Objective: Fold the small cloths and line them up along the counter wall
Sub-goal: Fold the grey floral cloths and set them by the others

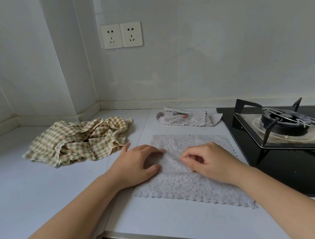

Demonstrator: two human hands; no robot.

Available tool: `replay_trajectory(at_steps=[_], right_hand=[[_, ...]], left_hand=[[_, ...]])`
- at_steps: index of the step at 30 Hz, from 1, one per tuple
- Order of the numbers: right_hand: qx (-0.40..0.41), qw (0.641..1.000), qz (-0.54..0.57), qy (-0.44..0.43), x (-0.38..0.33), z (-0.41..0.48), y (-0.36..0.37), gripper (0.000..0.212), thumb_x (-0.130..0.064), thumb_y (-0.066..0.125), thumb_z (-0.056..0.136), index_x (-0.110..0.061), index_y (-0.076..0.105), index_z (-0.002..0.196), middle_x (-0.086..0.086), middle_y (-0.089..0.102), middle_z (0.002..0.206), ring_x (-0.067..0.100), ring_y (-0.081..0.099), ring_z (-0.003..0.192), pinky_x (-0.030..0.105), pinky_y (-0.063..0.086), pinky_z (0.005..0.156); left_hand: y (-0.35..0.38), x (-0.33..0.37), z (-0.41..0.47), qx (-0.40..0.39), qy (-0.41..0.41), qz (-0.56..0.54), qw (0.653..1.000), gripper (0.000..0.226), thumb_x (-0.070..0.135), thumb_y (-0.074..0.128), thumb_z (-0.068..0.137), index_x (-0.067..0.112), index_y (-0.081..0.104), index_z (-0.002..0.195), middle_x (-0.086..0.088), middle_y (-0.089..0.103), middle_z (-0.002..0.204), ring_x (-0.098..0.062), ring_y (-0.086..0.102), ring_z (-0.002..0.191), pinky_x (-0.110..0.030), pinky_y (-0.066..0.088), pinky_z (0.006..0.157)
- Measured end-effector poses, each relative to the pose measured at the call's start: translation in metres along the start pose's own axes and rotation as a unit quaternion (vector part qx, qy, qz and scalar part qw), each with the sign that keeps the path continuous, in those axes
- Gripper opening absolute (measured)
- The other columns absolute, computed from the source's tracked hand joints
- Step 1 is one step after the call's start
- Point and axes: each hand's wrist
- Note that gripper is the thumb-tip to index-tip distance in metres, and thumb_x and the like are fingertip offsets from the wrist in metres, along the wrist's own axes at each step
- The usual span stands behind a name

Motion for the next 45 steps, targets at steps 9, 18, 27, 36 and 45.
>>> replay_trajectory(at_steps=[9, 18, 27, 36, 45], right_hand=[[0.032, 0.997, -0.002, 0.064, 0.017, 0.002, 0.0, 0.028, -0.043, 0.05, 0.094, -0.032, 0.061, 0.117, -0.012, 0.069, 0.108, 0.002, 0.062, 0.099, 0.031, 0.048, 0.093], [-0.007, 0.994, -0.097, 0.053, 0.008, 0.002, 0.008, 0.057, -0.034, 0.054, 0.089, -0.035, 0.033, 0.141, -0.013, 0.04, 0.145, 0.013, 0.042, 0.129, 0.031, 0.033, 0.105], [0.18, 0.973, -0.042, 0.139, 0.032, 0.003, -0.006, 0.027, -0.008, 0.053, 0.089, -0.016, 0.067, 0.111, -0.002, 0.069, 0.108, 0.022, 0.061, 0.096, 0.026, 0.042, 0.075], [0.244, 0.929, 0.179, 0.214, 0.038, 0.009, -0.012, 0.039, -0.018, 0.056, 0.093, -0.013, 0.033, 0.062, 0.001, 0.029, 0.055, 0.013, 0.027, 0.053, 0.029, 0.019, 0.051], [0.2, 0.942, 0.072, 0.258, 0.038, 0.007, -0.011, 0.048, -0.021, 0.054, 0.092, -0.017, 0.026, 0.054, 0.001, 0.025, 0.05, 0.018, 0.026, 0.052, 0.033, 0.02, 0.051]], left_hand=[[-0.008, 0.017, -0.004, 0.04, 0.148, -0.061, 0.986, 0.043, 0.062, 0.056, 0.077, 0.022, 0.064, 0.091, 0.01, 0.061, 0.085, 0.003, 0.055, 0.082, -0.012, 0.039, 0.078], [0.007, 0.011, 0.001, 0.148, 0.045, 0.067, 0.986, 0.026, 0.036, 0.037, 0.085, 0.019, 0.055, 0.08, 0.005, 0.062, 0.07, -0.022, 0.062, 0.067, -0.032, 0.04, 0.067], [0.0, -0.011, 0.0, 0.177, -0.12, -0.119, 0.97, 0.015, 0.004, 0.062, 0.082, 0.016, 0.068, 0.088, 0.006, 0.067, 0.08, -0.012, 0.06, 0.075, -0.008, 0.041, 0.065], [-0.011, -0.002, 0.002, 0.254, -0.21, -0.234, 0.915, 0.03, 0.02, 0.054, 0.094, 0.006, 0.054, 0.068, -0.004, 0.052, 0.06, -0.015, 0.043, 0.058, -0.029, 0.031, 0.052], [-0.011, -0.001, 0.005, 0.14, -0.292, -0.102, 0.941, 0.044, 0.022, 0.043, 0.096, 0.01, 0.032, 0.055, -0.005, 0.038, 0.052, -0.022, 0.037, 0.051, -0.029, 0.025, 0.049]])
Point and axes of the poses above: each hand's wrist, its own z-axis towards the middle knuckle, its own y-axis out of the palm, x = y × z
